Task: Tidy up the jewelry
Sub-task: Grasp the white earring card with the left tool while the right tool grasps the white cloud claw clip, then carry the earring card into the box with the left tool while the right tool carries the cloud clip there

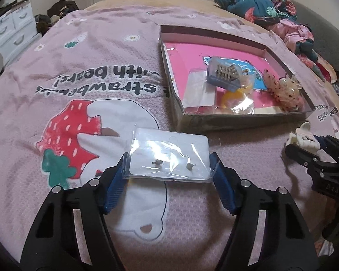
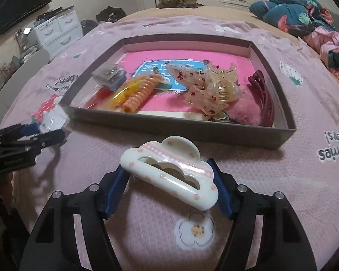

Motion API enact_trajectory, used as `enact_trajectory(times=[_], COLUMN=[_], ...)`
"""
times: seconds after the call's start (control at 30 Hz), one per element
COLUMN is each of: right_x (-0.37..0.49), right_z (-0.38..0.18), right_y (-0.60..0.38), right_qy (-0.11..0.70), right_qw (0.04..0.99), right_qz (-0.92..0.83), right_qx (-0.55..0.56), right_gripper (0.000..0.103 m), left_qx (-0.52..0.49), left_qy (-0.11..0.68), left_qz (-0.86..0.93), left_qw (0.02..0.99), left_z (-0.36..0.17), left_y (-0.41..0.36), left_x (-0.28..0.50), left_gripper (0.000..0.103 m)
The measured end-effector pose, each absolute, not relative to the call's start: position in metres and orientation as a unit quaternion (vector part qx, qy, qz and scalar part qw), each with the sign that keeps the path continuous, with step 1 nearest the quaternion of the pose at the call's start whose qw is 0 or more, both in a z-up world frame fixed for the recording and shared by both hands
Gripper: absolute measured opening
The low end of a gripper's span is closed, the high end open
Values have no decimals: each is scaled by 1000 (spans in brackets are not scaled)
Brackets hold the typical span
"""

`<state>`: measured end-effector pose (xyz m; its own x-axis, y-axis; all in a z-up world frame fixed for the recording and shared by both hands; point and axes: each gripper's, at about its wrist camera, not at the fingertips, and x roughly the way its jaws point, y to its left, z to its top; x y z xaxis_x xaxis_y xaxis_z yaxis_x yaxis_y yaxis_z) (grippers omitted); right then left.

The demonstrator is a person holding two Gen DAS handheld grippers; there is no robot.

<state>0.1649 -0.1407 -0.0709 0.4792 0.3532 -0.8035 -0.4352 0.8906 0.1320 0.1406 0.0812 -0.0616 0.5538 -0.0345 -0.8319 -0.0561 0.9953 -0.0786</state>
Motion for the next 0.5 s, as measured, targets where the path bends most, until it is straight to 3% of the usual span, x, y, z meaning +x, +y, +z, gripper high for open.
enact_trajectory(times=[0.5], right_x=[139], right_z=[-14], right_y=[-159], right_qy=[396], right_qw=[880], right_qz=[255], right_qx=[-58], right_gripper=[67], left_qx=[-58], left_qy=[422], left_qz=[-2], left_qw=[905], left_z=[-3], left_y=[64], left_x=[111], left_gripper=[61])
